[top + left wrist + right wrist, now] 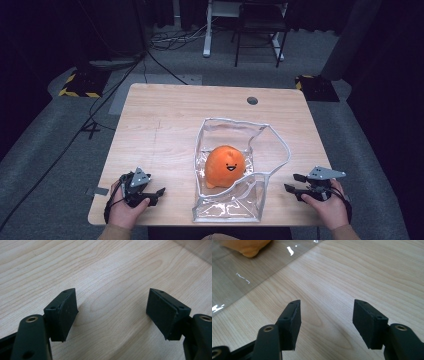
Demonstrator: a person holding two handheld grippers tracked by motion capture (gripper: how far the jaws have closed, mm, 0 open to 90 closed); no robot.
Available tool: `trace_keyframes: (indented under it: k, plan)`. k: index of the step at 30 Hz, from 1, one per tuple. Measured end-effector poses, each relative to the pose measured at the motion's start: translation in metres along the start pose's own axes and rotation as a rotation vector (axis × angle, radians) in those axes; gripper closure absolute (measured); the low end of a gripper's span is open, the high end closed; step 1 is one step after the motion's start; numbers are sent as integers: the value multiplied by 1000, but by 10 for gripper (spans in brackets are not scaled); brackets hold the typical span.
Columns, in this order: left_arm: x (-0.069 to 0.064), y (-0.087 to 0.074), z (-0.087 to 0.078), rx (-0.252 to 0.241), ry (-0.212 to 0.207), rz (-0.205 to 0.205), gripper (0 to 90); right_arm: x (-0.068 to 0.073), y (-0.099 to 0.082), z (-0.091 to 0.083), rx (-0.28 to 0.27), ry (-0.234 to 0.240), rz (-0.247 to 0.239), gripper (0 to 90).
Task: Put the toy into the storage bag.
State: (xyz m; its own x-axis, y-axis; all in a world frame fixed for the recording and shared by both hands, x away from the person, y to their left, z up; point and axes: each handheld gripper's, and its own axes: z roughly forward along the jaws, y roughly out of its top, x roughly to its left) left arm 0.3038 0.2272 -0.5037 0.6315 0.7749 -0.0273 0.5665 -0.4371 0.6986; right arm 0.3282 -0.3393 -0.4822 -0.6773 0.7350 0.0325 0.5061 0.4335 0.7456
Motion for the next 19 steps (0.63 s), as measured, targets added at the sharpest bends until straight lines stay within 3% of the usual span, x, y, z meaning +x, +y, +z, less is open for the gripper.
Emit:
trace_keyframes:
  k: [6,9,11,13,19]
  plan:
    - [0,0,0,0,0,0,254,4,-7,6,1,-23,3,357]
    - [0,0,0,0,0,0,254,4,-10,10,16,-52,3,281]
    - [0,0,0,0,0,0,254,5,-13,13,23,-68,41,221]
    - [0,0,0,0,0,0,254,5,-15,15,13,-80,25,161]
    - [0,0,0,0,1,1,254,5,-14,17,15,-83,26,140]
